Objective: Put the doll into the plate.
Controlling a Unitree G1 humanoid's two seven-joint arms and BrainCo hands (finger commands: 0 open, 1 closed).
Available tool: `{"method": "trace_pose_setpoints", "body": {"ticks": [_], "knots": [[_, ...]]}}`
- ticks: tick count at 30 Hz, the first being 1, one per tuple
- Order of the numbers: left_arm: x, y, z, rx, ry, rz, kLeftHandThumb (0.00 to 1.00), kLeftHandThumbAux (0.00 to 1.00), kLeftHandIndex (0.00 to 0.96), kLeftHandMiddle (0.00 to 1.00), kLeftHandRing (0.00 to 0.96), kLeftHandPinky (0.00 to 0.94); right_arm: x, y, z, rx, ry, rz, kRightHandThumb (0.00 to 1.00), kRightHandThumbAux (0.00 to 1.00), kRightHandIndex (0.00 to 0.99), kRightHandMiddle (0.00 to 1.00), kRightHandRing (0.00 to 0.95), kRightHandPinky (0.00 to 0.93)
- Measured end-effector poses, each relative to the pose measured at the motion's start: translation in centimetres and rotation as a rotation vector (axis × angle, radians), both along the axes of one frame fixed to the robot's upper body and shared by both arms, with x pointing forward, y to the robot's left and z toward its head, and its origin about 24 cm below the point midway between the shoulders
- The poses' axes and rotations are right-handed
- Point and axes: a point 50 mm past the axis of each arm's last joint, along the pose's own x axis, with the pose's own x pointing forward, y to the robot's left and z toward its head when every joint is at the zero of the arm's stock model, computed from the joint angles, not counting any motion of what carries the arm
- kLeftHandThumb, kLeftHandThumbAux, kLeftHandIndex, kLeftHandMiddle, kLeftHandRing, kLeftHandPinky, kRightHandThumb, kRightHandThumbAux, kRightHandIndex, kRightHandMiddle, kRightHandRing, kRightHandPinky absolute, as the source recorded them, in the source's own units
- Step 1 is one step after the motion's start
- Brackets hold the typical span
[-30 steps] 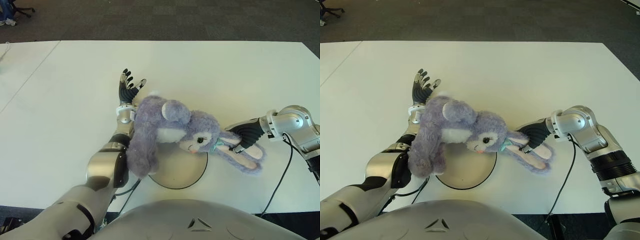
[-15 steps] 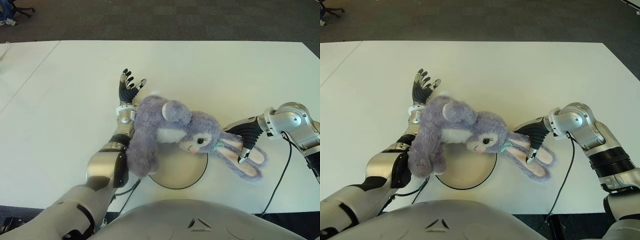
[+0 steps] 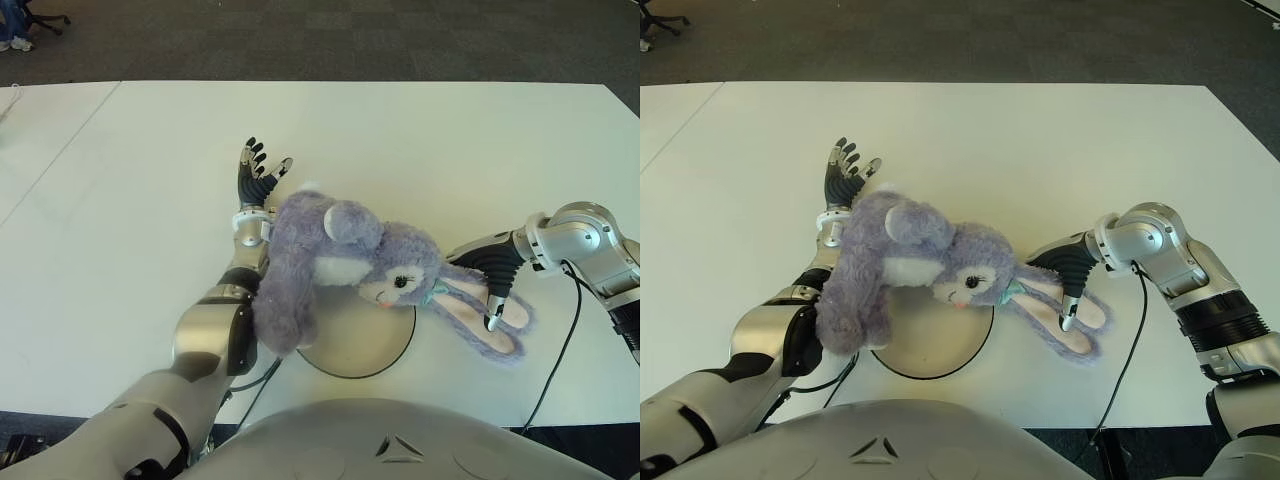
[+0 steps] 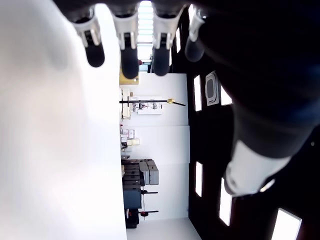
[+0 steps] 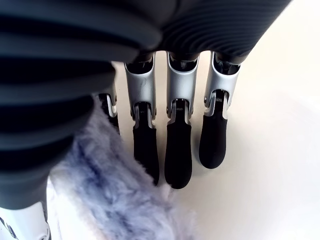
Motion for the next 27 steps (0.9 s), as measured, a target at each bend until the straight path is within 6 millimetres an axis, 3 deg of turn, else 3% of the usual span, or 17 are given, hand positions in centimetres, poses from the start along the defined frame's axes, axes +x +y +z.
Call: {"method": "trace_pose_setpoints", "body": {"ticks": [2,14,18,21,27], "knots": [[0.0,0.0,0.0,0.0,0.0,0.0,0.039,0.77,0.055,0.132,0.148,0.167,0.0,0.0,0.0,-0.003,0.002,0.001,0.031,0.668,0.0,0.059,0.088,0.095],[0.0,0.0,0.0,-0.001,0.0,0.0,0.026,0.769,0.045,0.117,0.134,0.162,0.0,0.0,0.3,-0.028,0.038,0.02,0.019,0.583,0.0,0.037,0.08,0.134],[0.0,0.0,0.0,0.0,0.0,0.0,0.032,0.761,0.042,0.109,0.121,0.135,0.0,0.1,0.6,-0.019,0.061,0.03,0.013,0.533,0.0,0.022,0.053,0.073],[0.0,0.0,0.0,0.001,-0.001,-0.001,0.047,0.756,0.046,0.111,0.125,0.15,-0.2,0.1,2.1,0.0,0.093,0.037,0.015,0.517,0.0,0.013,0.038,0.062],[0.0,0.0,0.0,0.001,0.0,-0.001,0.053,0.748,0.053,0.12,0.133,0.157,0.2,0.5,7.1,0.065,0.01,0.045,0.033,0.499,0.0,0.004,0.021,0.046]]}}
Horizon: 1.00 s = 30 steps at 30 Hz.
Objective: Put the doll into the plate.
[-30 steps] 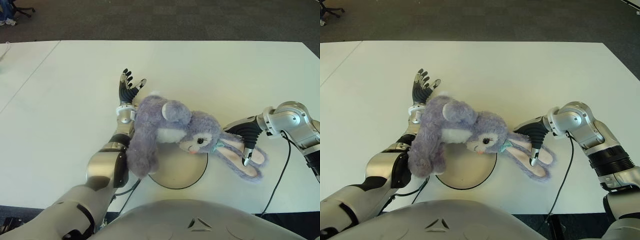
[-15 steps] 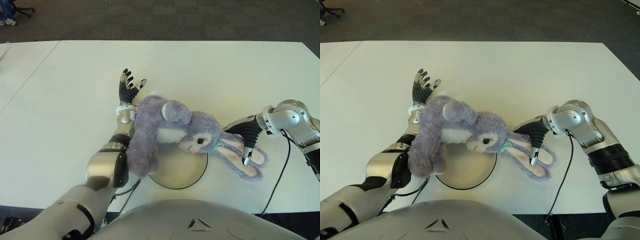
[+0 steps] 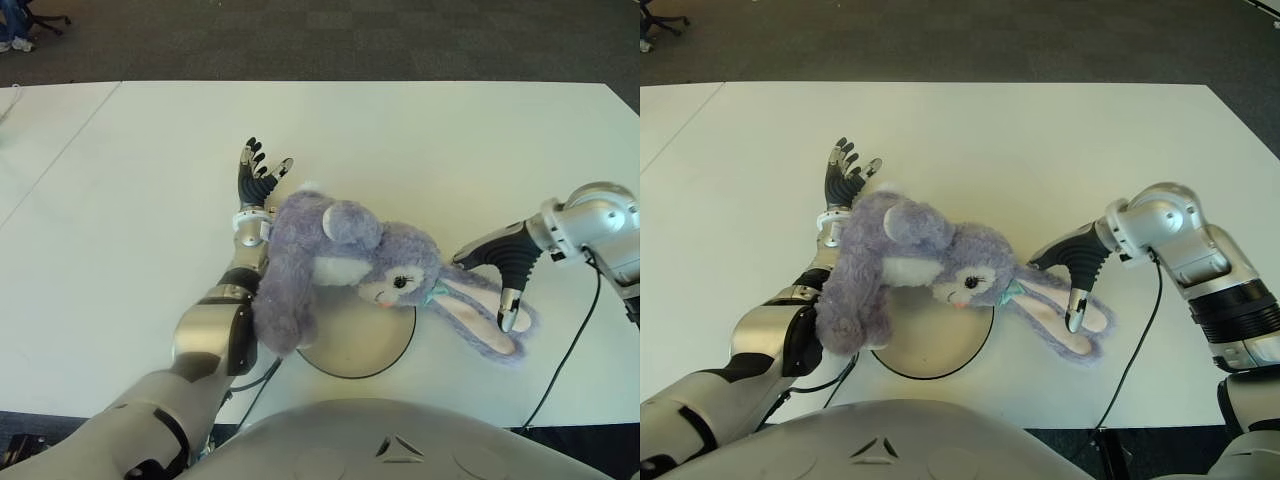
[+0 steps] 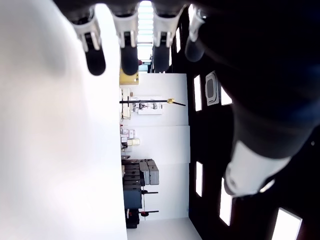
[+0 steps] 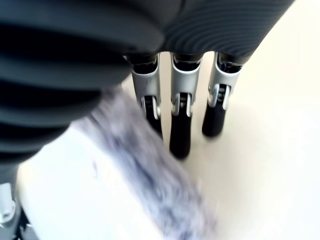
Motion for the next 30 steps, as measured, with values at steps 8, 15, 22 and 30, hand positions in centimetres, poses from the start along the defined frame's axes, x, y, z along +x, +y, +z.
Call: {"method": "trace_pose_setpoints", "body": {"ticks": [8,15,22,30], "knots": [[0.0,0.0,0.0,0.001,0.0,0.0,0.03,0.742,0.053,0.116,0.124,0.127,0.8,0.2,4.4,0.103,-0.191,0.027,0.063,0.451,0.0,0.035,0.055,0.088],[0.0,0.0,0.0,0.001,0.0,0.0,0.035,0.751,0.052,0.101,0.104,0.119,0.7,-0.4,4.8,0.232,-0.3,-0.028,0.141,0.372,0.0,0.044,0.078,0.079],[0.0,0.1,0.0,-0.001,0.0,0.003,0.034,0.745,0.054,0.107,0.113,0.136,0.6,-0.8,4.7,0.304,-0.33,-0.072,0.18,0.345,0.0,0.032,0.098,0.014],[0.0,0.1,0.0,-0.001,0.0,0.003,0.037,0.755,0.061,0.116,0.12,0.13,0.6,-0.6,4.6,0.353,-0.338,-0.047,0.217,0.333,0.0,0.002,0.107,0.0]]}}
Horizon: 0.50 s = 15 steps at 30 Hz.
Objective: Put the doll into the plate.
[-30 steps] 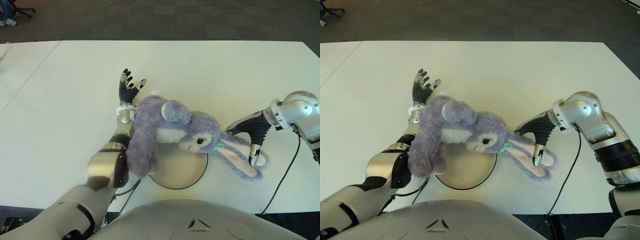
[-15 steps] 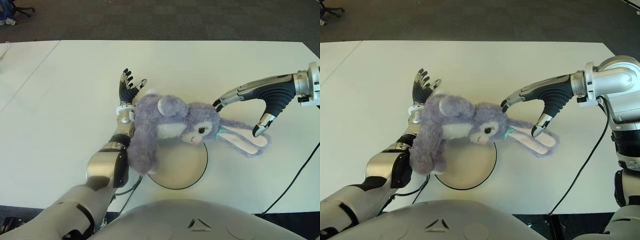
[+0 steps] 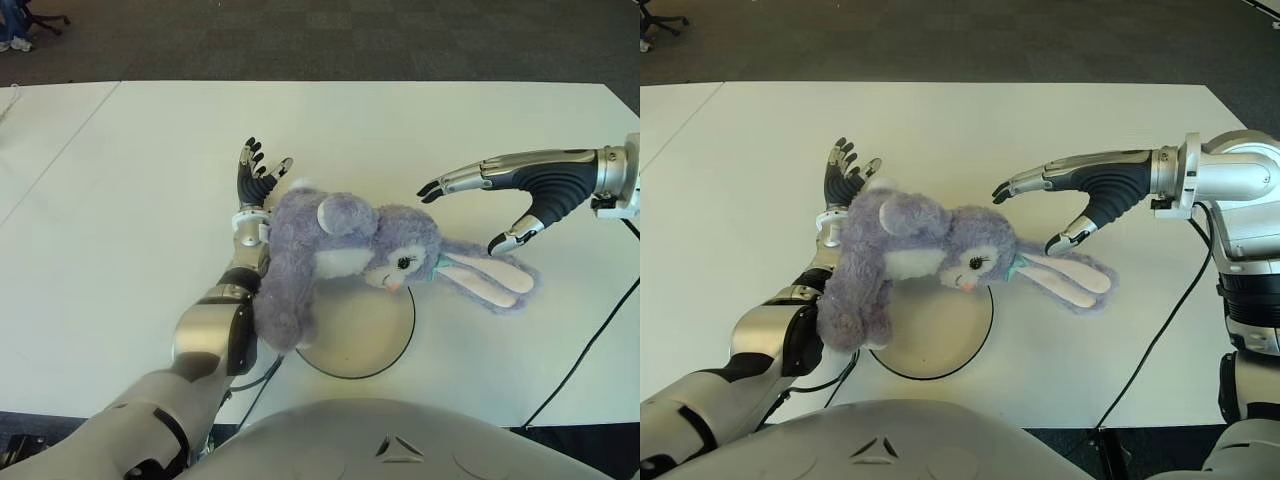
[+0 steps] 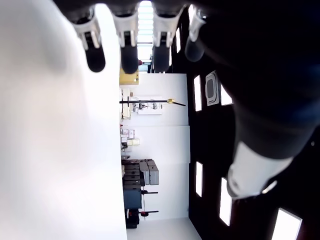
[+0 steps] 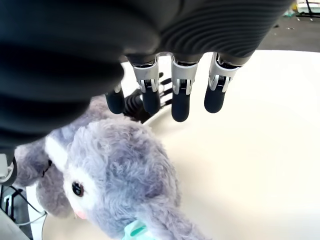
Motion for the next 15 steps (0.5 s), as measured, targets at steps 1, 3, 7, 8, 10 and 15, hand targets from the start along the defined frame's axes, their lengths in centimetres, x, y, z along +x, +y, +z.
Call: {"method": "trace_pose_setpoints", "body": {"ticks": [1,3,7,8,10,15], "knots": [[0.0,0.0,0.0,0.0,0.0,0.0,0.037,0.755,0.061,0.115,0.118,0.129,0.0,-0.03,0.0,0.003,-0.001,0.002,0.223,0.332,0.0,0.0,0.105,0.0],[0.0,0.0,0.0,0.0,0.0,0.0,0.036,0.756,0.06,0.113,0.116,0.125,0.01,-0.1,-0.02,0.007,-0.003,0.006,0.231,0.331,0.0,0.0,0.104,0.0],[0.0,0.0,0.0,0.0,0.0,0.0,0.035,0.755,0.057,0.108,0.109,0.118,0.08,-0.31,-0.09,0.012,-0.006,0.008,0.244,0.328,0.0,0.0,0.1,0.0],[0.0,0.0,0.0,0.0,0.0,0.0,0.035,0.754,0.057,0.107,0.109,0.117,0.11,-0.37,-0.12,0.013,-0.005,0.006,0.245,0.328,0.0,0.0,0.099,0.0],[0.0,0.0,0.0,0.0,0.0,0.0,0.033,0.746,0.053,0.102,0.103,0.109,0.14,-0.46,-0.15,0.016,-0.004,0.006,0.247,0.328,0.0,0.0,0.101,0.0],[0.0,0.0,0.0,0.0,0.0,0.0,0.037,0.746,0.053,0.101,0.103,0.113,0.31,-0.67,0.17,0.022,0.001,0.009,0.237,0.326,0.0,0.0,0.092,0.0]]}}
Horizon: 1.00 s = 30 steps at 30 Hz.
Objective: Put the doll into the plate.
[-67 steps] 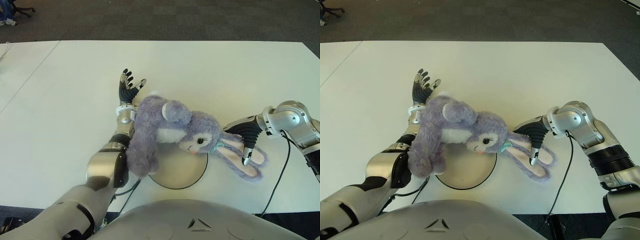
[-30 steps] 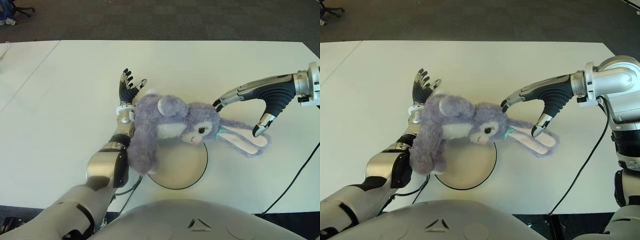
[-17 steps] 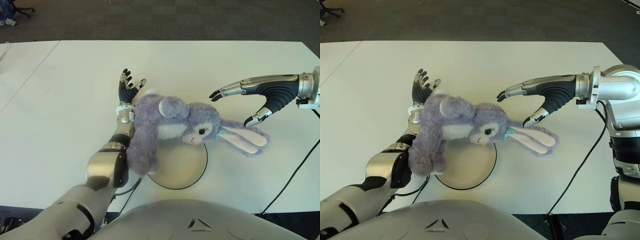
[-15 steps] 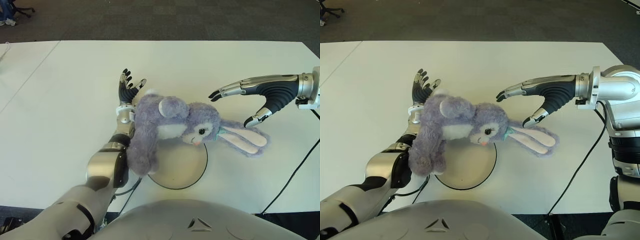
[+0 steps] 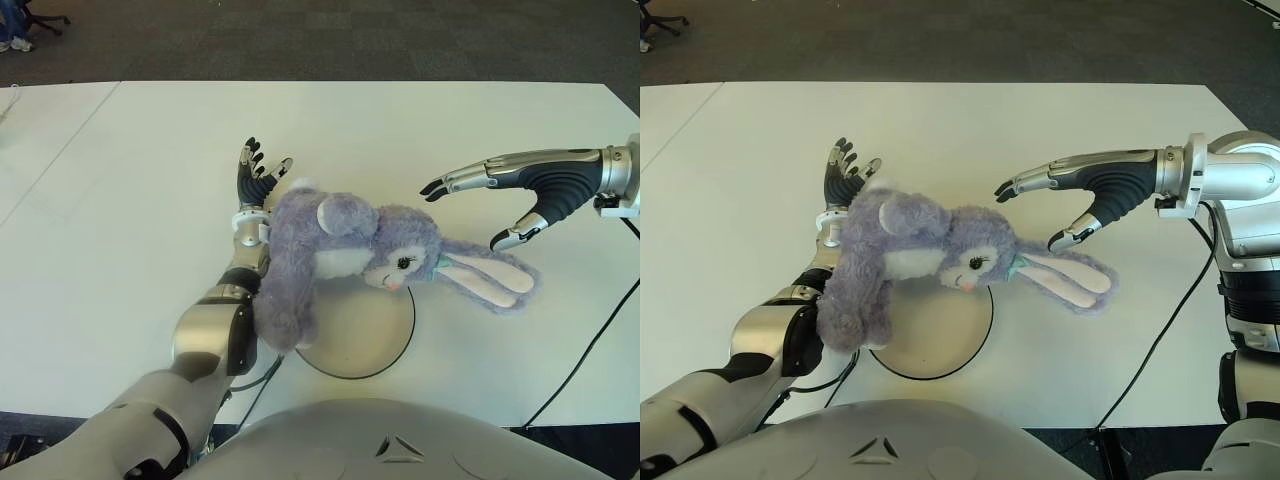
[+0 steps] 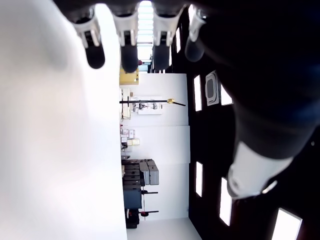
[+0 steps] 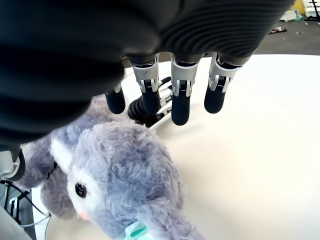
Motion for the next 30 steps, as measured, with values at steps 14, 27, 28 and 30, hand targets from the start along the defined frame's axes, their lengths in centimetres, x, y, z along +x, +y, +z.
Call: {"method": "trace_pose_setpoints", "body": {"ticks": [14,27,28,30], "knots": [[0.1,0.0,0.1,0.001,-0.004,-0.002,0.024,0.74,0.054,0.11,0.115,0.133,3.7,-2.5,5.0,0.08,-0.102,-0.175,0.099,0.342,0.0,0.0,0.001,0.0],[0.6,-0.2,0.9,0.001,-0.04,-0.005,0.047,0.752,0.068,0.122,0.128,0.151,8.5,-5.6,4.3,0.442,-0.024,-0.447,0.069,0.551,0.032,0.035,0.008,0.0],[0.6,-0.2,0.9,0.001,-0.04,-0.005,0.051,0.752,0.069,0.123,0.129,0.151,8.9,-5.8,3.9,0.474,-0.017,-0.478,0.066,0.558,0.035,0.036,0.009,0.0],[0.6,-0.2,0.9,0.001,-0.04,-0.005,0.067,0.755,0.073,0.126,0.131,0.148,9.5,-6.2,3.1,0.528,-0.007,-0.545,0.044,0.599,0.046,0.043,0.014,0.009]]}}
